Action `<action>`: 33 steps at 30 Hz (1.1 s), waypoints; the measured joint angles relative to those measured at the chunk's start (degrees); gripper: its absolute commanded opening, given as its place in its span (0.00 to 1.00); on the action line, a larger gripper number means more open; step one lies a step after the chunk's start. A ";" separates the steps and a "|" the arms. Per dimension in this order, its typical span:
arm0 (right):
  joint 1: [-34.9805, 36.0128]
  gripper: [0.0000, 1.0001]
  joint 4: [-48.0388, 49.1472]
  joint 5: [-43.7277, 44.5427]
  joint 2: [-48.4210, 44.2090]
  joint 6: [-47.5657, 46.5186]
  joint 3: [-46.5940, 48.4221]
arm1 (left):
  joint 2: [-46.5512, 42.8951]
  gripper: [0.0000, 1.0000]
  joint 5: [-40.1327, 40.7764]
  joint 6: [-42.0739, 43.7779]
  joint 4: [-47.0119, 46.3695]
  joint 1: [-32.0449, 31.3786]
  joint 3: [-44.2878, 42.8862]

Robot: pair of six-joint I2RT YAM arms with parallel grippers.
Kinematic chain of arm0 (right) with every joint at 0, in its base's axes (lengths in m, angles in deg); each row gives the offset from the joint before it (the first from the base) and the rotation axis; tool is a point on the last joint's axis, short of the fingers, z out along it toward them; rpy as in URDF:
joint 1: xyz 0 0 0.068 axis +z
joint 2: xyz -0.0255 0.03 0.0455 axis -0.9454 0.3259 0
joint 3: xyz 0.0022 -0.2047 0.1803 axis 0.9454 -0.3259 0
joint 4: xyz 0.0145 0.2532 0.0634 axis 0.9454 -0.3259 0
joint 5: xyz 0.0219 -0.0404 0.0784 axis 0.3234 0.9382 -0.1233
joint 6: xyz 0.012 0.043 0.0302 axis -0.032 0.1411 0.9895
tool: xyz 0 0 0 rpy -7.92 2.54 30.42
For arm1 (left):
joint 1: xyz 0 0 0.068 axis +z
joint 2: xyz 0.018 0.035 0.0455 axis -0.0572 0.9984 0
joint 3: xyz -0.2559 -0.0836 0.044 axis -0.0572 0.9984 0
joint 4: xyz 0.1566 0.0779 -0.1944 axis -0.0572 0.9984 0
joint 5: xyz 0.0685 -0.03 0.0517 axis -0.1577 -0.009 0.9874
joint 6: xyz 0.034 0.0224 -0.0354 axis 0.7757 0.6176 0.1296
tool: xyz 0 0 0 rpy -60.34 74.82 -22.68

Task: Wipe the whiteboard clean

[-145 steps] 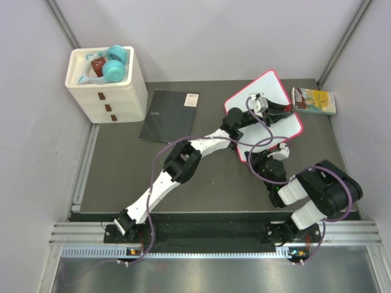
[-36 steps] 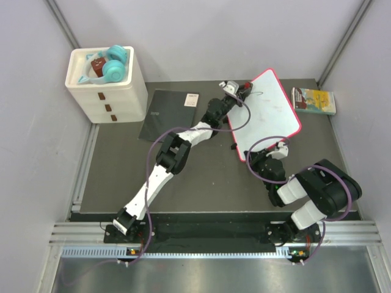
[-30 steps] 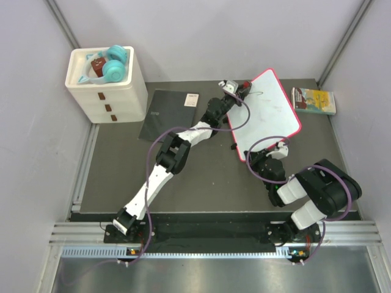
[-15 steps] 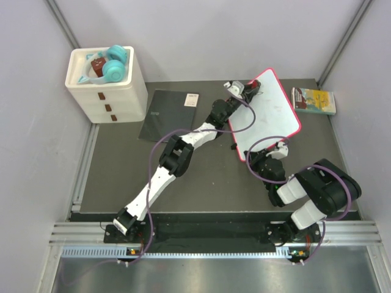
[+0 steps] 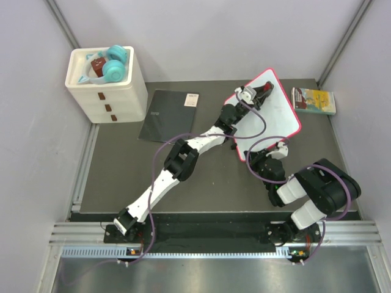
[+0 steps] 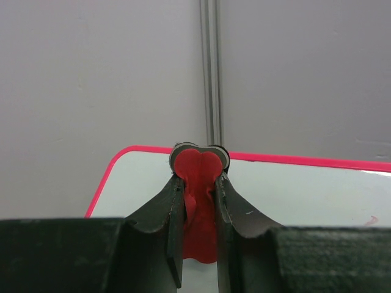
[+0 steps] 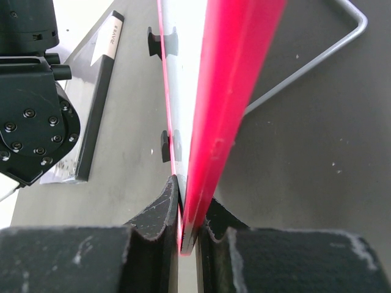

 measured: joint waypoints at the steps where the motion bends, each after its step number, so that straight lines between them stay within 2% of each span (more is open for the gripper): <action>1: 0.00 0.00 0.00 0.02 0.02 0.00 0.00 | 0.00 0.07 0.24 0.22 0.00 0.02 0.00; 3: 0.00 0.00 -0.02 0.00 0.02 -0.04 0.02 | 0.00 0.09 0.85 0.61 0.11 0.26 0.00; 4: 0.00 0.00 -0.02 0.00 0.02 -0.07 0.02 | 0.00 0.00 1.11 0.79 0.35 0.44 -0.04; 15: 0.04 0.00 -0.20 -0.02 0.00 -0.09 0.37 | -0.07 0.00 -4.96 2.12 7.04 5.75 1.70; 23: 0.26 0.00 -0.17 0.09 0.00 -0.04 0.39 | -3.61 0.00 -8.09 4.02 11.80 9.94 9.55; 33: 0.28 0.00 -0.20 0.24 0.02 -0.15 0.39 | -1.95 0.00 -6.54 -0.52 5.60 9.49 8.68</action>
